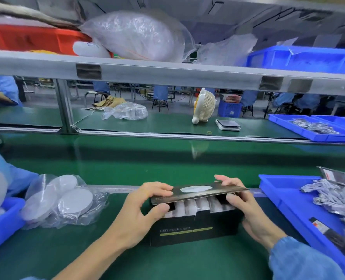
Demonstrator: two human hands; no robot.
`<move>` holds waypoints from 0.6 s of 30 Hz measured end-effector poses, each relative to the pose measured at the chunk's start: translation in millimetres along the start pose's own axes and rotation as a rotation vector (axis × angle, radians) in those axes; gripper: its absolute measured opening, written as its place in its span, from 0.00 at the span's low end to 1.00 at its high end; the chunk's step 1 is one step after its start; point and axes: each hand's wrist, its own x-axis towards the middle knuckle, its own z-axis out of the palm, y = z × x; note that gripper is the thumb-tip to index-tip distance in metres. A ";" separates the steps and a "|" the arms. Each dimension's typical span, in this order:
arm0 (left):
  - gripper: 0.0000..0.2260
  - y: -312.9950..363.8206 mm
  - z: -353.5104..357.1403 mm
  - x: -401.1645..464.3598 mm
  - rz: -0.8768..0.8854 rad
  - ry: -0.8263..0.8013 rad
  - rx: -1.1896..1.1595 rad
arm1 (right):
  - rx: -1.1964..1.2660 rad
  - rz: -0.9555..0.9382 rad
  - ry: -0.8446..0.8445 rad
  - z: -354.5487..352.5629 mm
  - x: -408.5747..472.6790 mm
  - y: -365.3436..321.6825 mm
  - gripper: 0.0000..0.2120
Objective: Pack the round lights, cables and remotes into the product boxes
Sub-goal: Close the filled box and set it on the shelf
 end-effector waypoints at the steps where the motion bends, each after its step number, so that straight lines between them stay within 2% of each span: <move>1: 0.12 3.4 1.0 -1.5 -0.006 0.004 0.008 | -0.001 0.011 -0.021 -1.1 -1.3 0.5 0.17; 4: 0.11 13.3 7.0 -2.0 -0.060 0.064 -0.021 | -0.015 0.038 -0.058 -1.9 -2.5 -1.3 0.24; 8: 0.12 14.0 3.9 -2.5 0.047 0.015 0.063 | -0.067 -0.023 -0.013 0.3 -1.8 -0.7 0.27; 10: 0.11 11.6 1.6 -3.4 0.071 0.002 0.083 | -0.094 -0.054 0.027 1.6 -1.7 0.4 0.25; 14: 0.09 8.3 -2.0 -3.2 0.090 -0.014 0.089 | -0.084 -0.080 0.071 4.0 -2.5 2.6 0.16; 18: 0.09 3.9 -5.9 -2.3 0.095 -0.012 0.079 | -0.091 -0.109 0.083 5.2 -3.1 5.5 0.17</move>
